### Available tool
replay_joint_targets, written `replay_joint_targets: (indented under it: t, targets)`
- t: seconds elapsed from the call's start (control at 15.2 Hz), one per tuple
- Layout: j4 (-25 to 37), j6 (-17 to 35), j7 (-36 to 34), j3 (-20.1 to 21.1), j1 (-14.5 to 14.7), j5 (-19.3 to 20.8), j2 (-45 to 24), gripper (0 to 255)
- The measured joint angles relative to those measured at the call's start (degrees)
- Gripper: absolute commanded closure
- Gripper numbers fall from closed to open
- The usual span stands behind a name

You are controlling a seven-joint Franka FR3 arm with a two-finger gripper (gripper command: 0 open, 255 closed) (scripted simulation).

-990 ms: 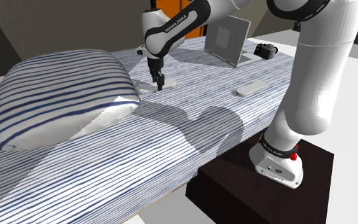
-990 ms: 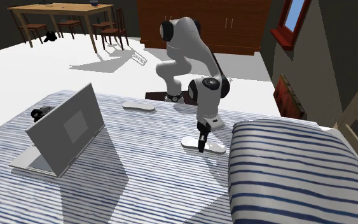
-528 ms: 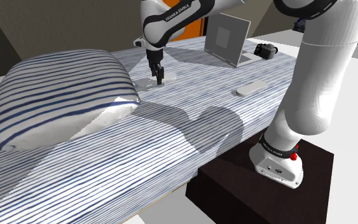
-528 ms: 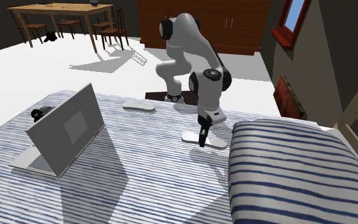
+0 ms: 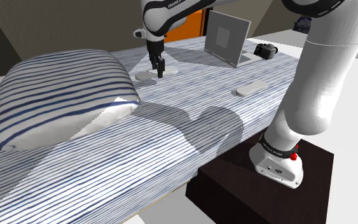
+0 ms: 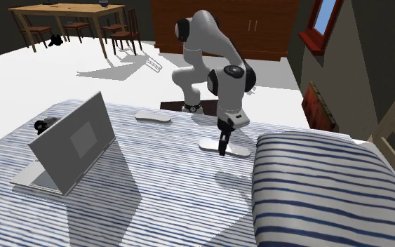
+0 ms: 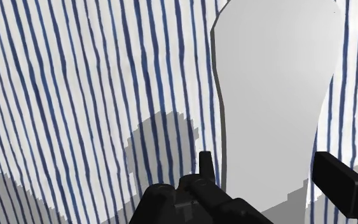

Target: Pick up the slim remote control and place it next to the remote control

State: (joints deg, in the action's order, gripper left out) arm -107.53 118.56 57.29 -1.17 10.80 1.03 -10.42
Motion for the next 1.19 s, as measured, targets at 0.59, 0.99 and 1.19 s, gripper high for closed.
replay_joint_targets:
  t: [0.59,0.99,1.19]
  targets:
    - [-10.98,2.66,10.03,-4.52,-5.58,-0.07,8.49,255]
    - [-15.49,3.32,17.75,-8.54,-9.56,0.41,12.49,255]
    - [-17.37,3.76,21.33,-10.50,-11.39,0.80,14.04,255]
